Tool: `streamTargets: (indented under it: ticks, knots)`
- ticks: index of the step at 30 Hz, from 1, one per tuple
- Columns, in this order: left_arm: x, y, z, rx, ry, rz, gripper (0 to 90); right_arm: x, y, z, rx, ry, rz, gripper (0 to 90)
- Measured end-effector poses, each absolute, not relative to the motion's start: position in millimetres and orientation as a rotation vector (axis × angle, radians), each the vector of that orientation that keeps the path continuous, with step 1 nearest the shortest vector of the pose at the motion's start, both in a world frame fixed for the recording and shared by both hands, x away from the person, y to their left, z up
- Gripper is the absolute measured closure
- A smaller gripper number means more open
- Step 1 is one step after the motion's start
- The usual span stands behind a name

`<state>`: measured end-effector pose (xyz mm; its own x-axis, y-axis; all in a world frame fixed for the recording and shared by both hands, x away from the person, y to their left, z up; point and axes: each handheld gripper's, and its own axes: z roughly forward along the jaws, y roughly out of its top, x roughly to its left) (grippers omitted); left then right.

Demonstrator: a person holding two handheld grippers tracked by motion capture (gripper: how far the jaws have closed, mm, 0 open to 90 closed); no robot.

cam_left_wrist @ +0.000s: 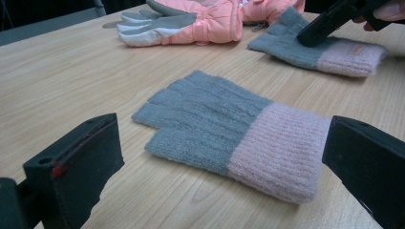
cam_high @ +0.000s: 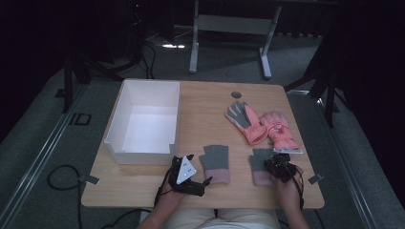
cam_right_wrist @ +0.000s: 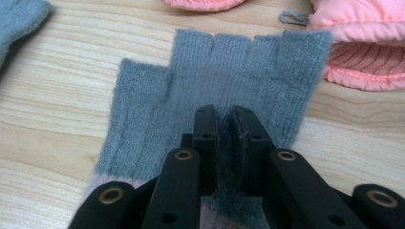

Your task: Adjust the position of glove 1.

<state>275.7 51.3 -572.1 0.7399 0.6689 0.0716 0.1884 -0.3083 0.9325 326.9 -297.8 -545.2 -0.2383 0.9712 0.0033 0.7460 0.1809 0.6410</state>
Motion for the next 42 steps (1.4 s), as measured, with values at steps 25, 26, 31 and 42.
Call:
streamTargets:
  ticks: [25, 26, 31, 42]
  knots:
    - [276, 51, -572, 1.86, 0.667, 0.555, 0.0, 338, -326, -538, 1.252, 2.404, 0.857, 61.4]
    - [276, 51, -572, 1.86, 0.666, 0.554, 0.0, 338, -326, -541, 1.252, 2.405, 0.849, 60.9]
    - [276, 51, -572, 1.861, 0.663, 0.553, 0.0, 333, -322, -545, 1.212, 2.374, 0.828, 72.5]
    - [277, 52, -572, 1.856, 0.676, 0.539, 0.0, 329, -307, -511, 1.249, 2.313, 0.885, 85.4]
